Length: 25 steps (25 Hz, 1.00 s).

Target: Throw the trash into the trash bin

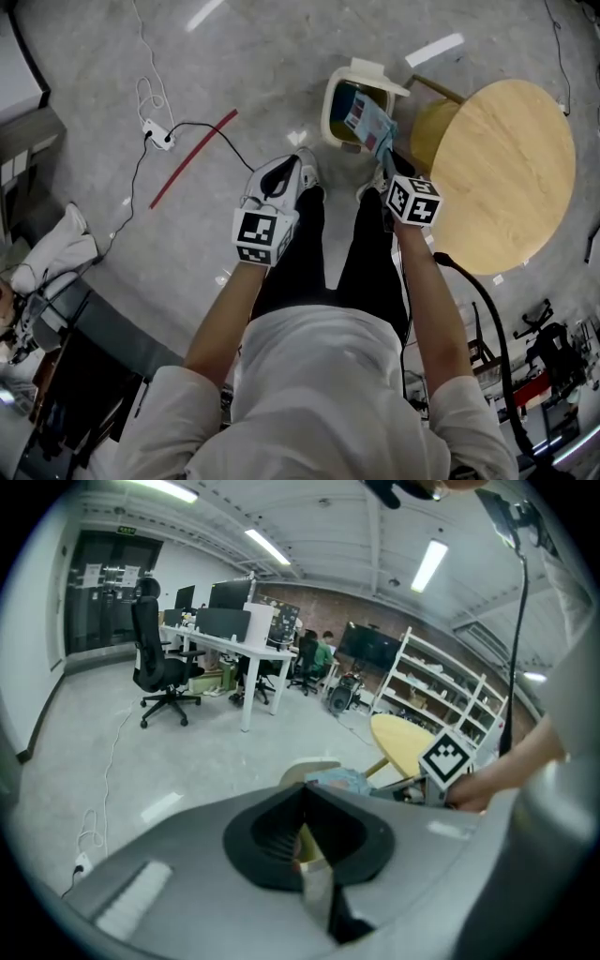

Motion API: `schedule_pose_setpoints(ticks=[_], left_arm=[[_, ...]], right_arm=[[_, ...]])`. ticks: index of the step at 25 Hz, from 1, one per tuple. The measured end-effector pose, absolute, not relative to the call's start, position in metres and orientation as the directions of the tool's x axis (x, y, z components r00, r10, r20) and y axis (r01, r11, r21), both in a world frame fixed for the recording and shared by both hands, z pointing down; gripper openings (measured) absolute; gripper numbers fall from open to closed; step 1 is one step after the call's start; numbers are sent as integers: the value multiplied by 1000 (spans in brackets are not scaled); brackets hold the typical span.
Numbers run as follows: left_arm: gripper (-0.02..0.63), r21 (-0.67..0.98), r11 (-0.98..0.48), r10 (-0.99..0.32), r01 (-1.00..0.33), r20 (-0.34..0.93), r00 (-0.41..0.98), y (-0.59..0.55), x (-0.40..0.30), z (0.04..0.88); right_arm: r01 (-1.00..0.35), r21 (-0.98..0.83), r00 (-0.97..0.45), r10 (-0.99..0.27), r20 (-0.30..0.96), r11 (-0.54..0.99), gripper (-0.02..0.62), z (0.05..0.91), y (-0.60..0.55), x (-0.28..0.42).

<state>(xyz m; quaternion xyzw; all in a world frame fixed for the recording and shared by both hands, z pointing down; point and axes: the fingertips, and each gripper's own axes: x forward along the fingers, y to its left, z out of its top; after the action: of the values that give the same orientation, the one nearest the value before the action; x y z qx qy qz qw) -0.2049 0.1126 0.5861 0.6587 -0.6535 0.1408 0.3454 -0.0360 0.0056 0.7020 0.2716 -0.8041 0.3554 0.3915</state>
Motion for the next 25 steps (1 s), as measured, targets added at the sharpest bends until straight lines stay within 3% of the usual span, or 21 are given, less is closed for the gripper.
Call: schedule_pose_setpoints(ticks=[25], left_arm=[[6,315,115,-687,-942,710,153,148,-196,730]], right_arm=[[-768,-326,-464,-129,876,552,3,870,12,-33]])
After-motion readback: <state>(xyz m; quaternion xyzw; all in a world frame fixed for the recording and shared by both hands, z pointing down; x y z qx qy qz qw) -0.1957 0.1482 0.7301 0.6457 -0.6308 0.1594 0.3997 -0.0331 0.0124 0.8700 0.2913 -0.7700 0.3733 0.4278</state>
